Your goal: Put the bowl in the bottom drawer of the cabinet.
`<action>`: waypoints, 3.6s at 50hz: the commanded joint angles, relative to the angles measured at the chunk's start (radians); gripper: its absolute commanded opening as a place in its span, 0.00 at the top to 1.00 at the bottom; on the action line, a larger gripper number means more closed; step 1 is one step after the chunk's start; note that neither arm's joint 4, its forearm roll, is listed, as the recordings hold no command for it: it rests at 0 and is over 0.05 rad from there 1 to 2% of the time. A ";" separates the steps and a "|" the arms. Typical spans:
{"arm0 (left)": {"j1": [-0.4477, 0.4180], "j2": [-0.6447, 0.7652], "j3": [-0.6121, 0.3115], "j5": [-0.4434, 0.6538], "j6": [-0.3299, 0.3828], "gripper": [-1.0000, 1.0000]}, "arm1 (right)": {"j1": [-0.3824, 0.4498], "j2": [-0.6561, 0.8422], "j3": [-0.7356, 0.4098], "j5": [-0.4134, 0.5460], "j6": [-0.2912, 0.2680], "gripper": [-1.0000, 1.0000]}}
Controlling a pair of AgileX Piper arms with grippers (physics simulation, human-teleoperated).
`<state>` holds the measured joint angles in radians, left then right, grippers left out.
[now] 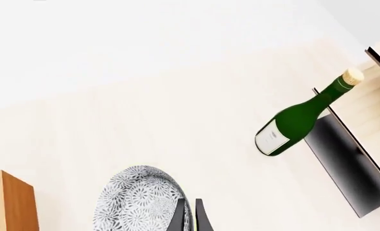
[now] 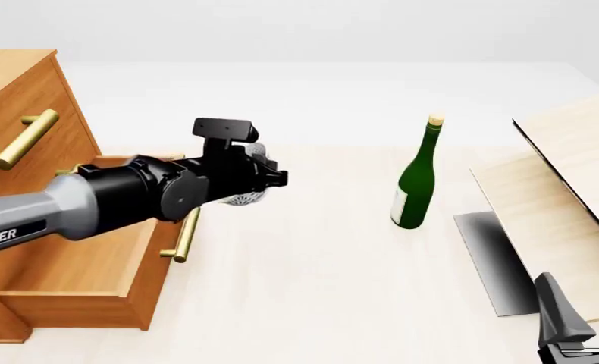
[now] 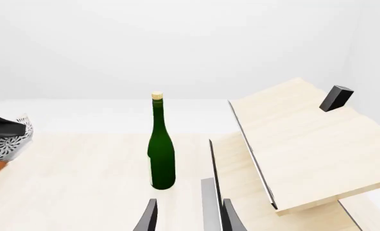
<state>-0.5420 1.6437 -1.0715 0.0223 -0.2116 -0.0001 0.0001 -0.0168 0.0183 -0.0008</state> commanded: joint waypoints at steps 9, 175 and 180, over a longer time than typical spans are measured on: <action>0.029 -0.027 0.007 -0.012 0.001 1.00 | 0.000 0.000 0.000 0.000 0.000 0.00; 0.481 -0.392 0.593 -0.385 -0.140 1.00 | 0.000 0.000 0.000 0.000 0.000 0.00; 0.483 -0.387 0.604 -0.388 -0.149 1.00 | 0.000 0.000 0.000 0.000 0.000 0.00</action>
<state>-0.0647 1.2592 -0.4823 -0.3585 -0.3529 -0.0001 0.0001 -0.0168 0.0182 -0.0008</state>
